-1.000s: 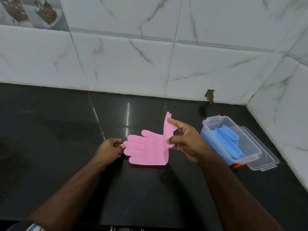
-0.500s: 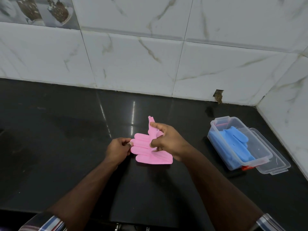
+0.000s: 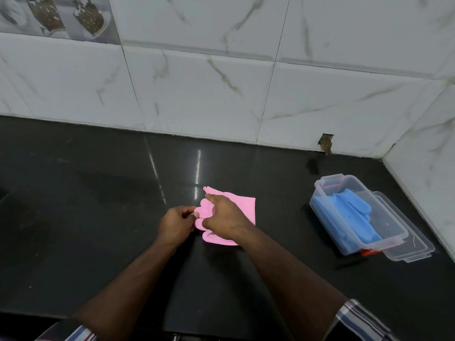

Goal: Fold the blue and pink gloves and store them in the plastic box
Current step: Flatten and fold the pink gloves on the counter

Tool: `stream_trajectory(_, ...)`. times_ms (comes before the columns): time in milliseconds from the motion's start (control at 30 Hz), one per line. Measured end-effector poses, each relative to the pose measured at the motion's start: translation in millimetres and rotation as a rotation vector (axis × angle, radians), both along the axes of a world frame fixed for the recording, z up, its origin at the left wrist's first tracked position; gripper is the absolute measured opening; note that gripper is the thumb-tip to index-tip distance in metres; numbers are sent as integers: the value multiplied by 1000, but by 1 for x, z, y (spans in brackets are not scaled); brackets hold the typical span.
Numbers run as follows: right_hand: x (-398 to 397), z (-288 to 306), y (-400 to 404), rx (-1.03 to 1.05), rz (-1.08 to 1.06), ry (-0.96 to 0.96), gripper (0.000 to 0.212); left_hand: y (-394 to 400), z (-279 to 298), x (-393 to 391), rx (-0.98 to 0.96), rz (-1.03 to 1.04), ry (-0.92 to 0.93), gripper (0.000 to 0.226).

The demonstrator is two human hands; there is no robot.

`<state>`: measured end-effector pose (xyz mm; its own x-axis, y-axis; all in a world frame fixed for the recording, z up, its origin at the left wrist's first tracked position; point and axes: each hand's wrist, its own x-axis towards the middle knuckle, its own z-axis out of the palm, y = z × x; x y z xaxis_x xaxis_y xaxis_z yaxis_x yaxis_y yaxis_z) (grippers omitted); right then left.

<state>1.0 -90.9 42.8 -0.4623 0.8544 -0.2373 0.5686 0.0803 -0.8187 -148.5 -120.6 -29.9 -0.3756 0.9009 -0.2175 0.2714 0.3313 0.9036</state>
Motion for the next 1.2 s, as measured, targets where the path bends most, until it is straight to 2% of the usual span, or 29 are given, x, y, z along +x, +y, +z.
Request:
stream_trajectory(100,-7,-11,-2,97,23,-64,21,0,-1,-2,-9,-10,-12,15)
stream_trajectory(200,-8,-16,-8,161,36,-103,45,2,-6,-4,-9,56,-12,11)
stream_trajectory(300,-9,-23,-11,184,-6,-143,58,3,-4,-1,16,109,-31,3)
stream_trajectory(433,-9,-27,-11,115,-28,-124,53,1,3,1,3,105,-83,31)
stream_trajectory(600,1,-28,-1,-7,-130,-3,38,-1,4,1,-23,57,24,20)
stream_trajectory(667,11,-25,6,74,-161,-32,36,0,7,2,-41,66,71,20)
stream_trajectory(800,35,-24,17,335,-134,-224,37,1,13,5,-56,60,161,16)
stream_trajectory(1033,45,-37,8,431,-87,-272,37,15,30,4,79,31,220,11)
stream_trajectory(1200,45,-43,1,450,-23,-316,41,9,18,0,-52,-35,353,7)
